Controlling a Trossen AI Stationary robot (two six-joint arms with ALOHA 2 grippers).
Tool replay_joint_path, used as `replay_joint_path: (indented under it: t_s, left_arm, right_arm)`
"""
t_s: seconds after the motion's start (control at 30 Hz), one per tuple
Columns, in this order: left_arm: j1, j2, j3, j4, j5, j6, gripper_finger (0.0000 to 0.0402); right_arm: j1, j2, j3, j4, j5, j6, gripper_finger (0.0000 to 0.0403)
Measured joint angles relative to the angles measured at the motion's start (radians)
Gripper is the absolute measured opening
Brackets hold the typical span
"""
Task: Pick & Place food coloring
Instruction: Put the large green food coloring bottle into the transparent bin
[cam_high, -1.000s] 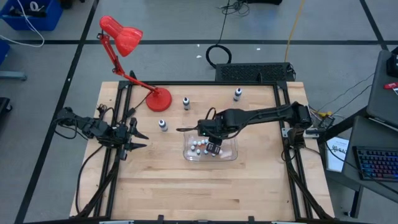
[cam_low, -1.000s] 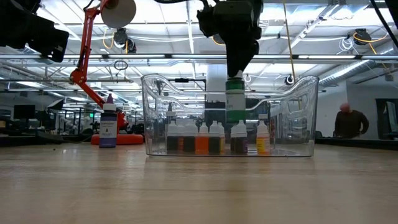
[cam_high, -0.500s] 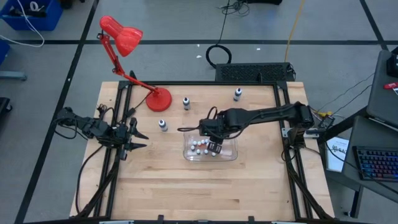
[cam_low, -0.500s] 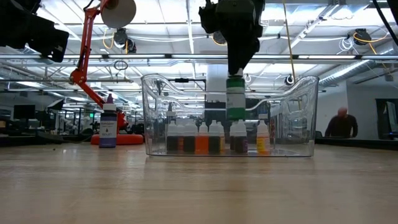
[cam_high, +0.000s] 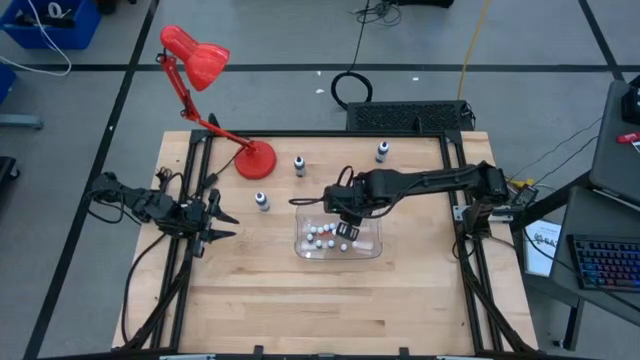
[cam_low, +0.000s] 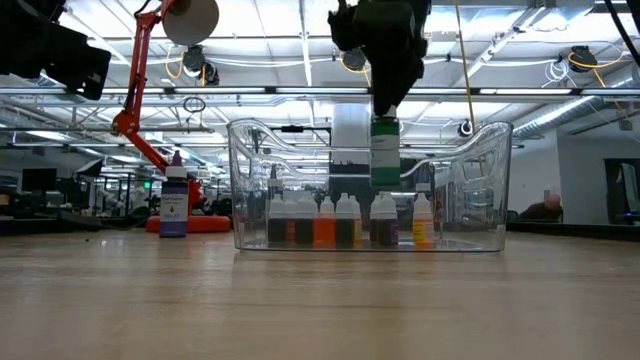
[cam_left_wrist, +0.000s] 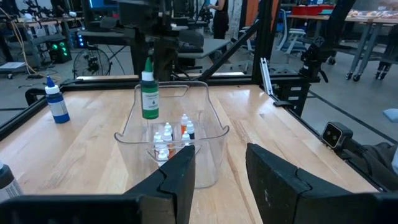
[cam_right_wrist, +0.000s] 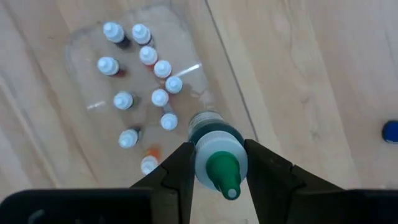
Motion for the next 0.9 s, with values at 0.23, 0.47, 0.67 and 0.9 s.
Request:
replay_joint_path:
  t_s: [0.23, 0.47, 0.67, 0.9]
  left_arm:
    - [0.0, 0.0, 0.0, 0.0, 0.0, 0.0, 0.0145]
    - [0.0, 0.0, 0.0, 0.0, 0.0, 0.0, 0.0145]
    - [0.0, 0.0, 0.0, 0.0, 0.0, 0.0, 0.0145]
    - [0.0, 0.0, 0.0, 0.0, 0.0, 0.0, 0.0145]
  right_arm:
    - [-0.017, 0.0, -0.096, 0.042, -0.008, -0.004, 0.0108]
    - [-0.032, 0.0, -0.196, 0.148, -0.095, -0.011, 0.0108]
    - [-0.032, -0.001, -0.232, 0.185, -0.106, -0.006, 0.0108]
    - [-0.032, -0.002, -0.235, 0.195, -0.106, 0.004, 0.0108]
